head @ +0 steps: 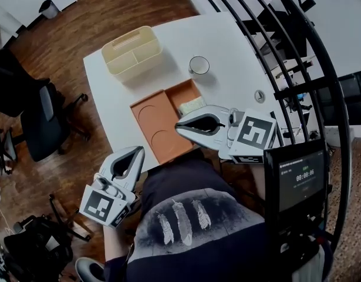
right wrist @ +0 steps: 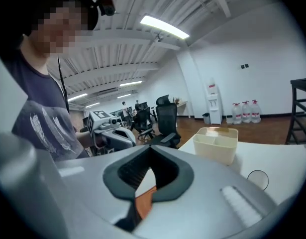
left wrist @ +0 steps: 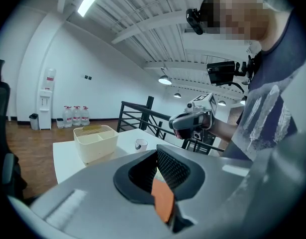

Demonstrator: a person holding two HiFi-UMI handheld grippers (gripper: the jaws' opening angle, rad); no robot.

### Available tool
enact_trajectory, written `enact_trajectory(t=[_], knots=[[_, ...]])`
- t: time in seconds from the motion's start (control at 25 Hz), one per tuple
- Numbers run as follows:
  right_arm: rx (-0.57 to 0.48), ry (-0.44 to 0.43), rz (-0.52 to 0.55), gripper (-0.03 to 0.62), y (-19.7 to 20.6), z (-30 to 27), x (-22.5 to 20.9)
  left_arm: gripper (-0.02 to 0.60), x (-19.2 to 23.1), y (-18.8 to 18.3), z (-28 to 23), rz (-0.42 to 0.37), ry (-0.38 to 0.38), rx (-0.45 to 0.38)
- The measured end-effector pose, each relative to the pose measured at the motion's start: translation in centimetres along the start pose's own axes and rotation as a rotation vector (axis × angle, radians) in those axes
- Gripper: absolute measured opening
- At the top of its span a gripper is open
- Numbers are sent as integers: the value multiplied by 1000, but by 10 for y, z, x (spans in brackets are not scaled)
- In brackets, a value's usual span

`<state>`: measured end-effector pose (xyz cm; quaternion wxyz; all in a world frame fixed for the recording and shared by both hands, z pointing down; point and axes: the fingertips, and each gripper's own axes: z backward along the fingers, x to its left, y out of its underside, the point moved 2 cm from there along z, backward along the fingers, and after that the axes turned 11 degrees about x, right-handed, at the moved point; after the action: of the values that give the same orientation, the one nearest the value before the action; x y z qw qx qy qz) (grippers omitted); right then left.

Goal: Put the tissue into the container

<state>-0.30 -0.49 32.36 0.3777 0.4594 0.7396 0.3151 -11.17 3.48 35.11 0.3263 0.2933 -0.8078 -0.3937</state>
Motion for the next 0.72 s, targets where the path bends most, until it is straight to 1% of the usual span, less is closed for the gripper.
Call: enact_trajectory(t=[0.24, 0.44, 0.56, 0.72], knots=[[-7, -5, 4, 3, -1, -3, 1, 3, -2, 1, 0, -17, 3, -5], [3, -22, 4, 3, 2, -5, 4, 3, -4, 2, 2, -1, -13, -6], [2, -39, 17, 3, 0, -8, 7, 3, -5, 3, 5, -2, -25, -10], [-8, -54, 41, 3, -3, -11, 11, 3, -6, 4, 8, 18, -45, -16]])
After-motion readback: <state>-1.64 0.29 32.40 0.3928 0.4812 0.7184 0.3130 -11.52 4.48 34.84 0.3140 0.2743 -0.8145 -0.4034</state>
